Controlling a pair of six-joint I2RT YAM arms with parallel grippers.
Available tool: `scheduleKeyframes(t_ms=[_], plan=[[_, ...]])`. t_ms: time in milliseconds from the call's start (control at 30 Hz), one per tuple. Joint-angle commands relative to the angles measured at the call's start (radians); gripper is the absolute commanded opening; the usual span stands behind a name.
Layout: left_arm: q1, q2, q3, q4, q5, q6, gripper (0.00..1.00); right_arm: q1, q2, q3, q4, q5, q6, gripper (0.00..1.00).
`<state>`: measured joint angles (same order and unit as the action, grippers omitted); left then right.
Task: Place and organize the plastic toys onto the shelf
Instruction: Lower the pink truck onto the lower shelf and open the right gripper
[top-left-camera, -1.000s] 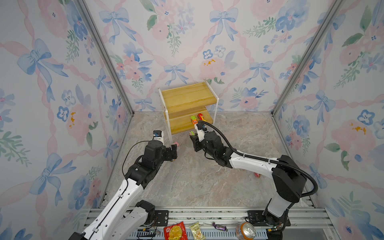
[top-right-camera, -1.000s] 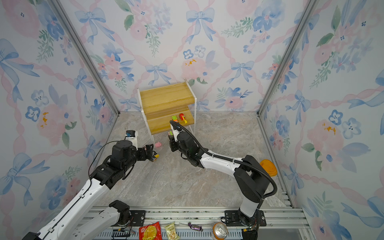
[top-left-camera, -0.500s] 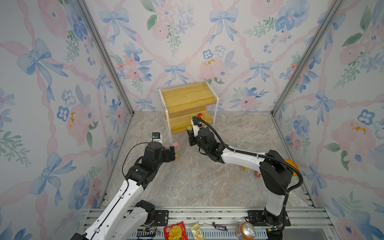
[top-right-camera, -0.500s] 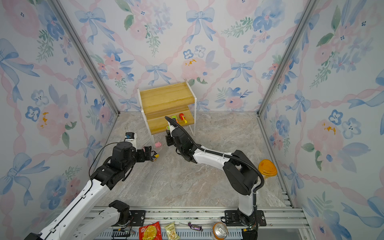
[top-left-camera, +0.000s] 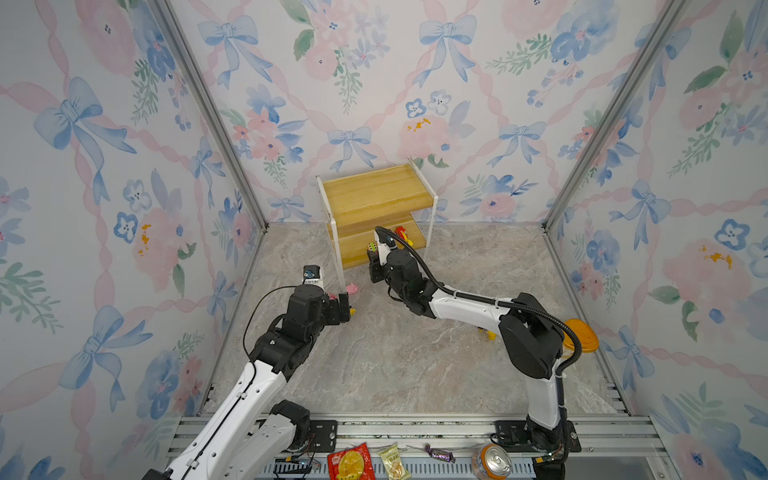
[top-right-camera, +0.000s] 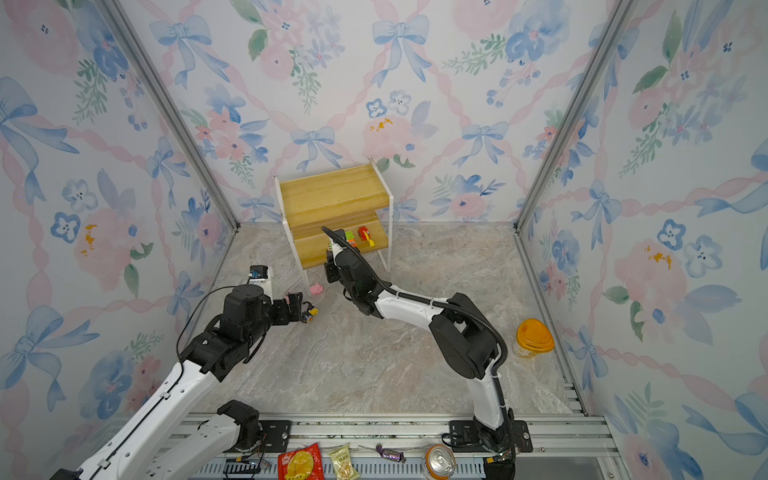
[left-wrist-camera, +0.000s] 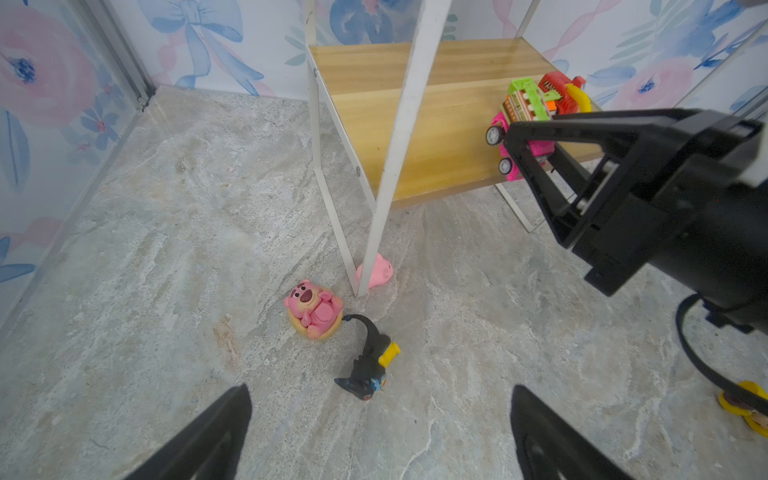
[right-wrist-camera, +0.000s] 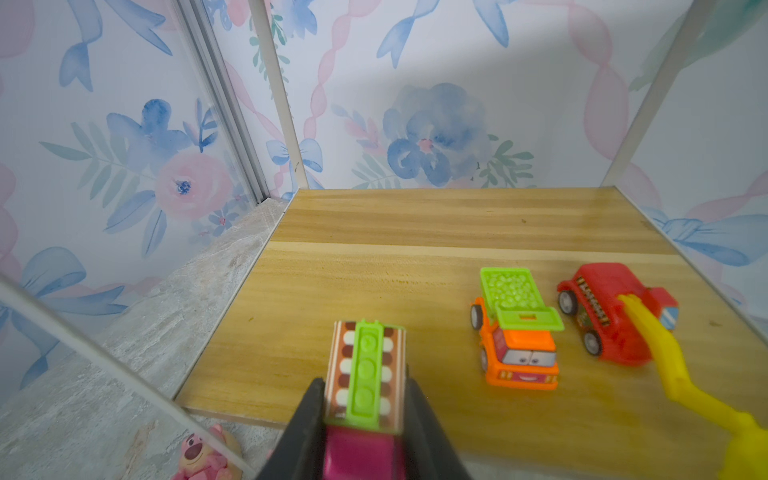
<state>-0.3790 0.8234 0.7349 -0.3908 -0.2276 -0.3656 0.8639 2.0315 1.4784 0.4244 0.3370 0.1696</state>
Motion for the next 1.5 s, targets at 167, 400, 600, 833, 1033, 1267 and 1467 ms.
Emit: scheduleKeyframes(t_ms=[167,400,600,833,1033,1267,1467], plan=[[0.004,-0.012,-0.012,0.008,0.003,0.022,0.98,-0.004,0.065,0.056,0.089,0.073,-0.033,0.32],[0.004,-0.014,-0.012,0.008,0.005,0.022,0.98,-0.001,0.108,0.076,0.137,0.115,-0.033,0.33],[0.004,-0.015,-0.014,0.008,0.004,0.024,0.98,-0.003,0.136,0.108,0.145,0.124,-0.032,0.34],[0.003,-0.012,-0.013,0.008,0.002,0.024,0.98,-0.009,0.157,0.127,0.145,0.138,-0.032,0.34],[0.003,-0.01,-0.012,0.009,0.002,0.024,0.98,-0.014,0.158,0.137,0.152,0.129,-0.026,0.36],[0.003,-0.008,-0.012,0.01,0.003,0.023,0.98,-0.017,0.117,0.126,0.149,0.098,-0.011,0.42],[0.005,-0.009,-0.014,0.01,0.003,0.024,0.98,-0.018,0.081,0.097,0.165,0.074,-0.002,0.47]])
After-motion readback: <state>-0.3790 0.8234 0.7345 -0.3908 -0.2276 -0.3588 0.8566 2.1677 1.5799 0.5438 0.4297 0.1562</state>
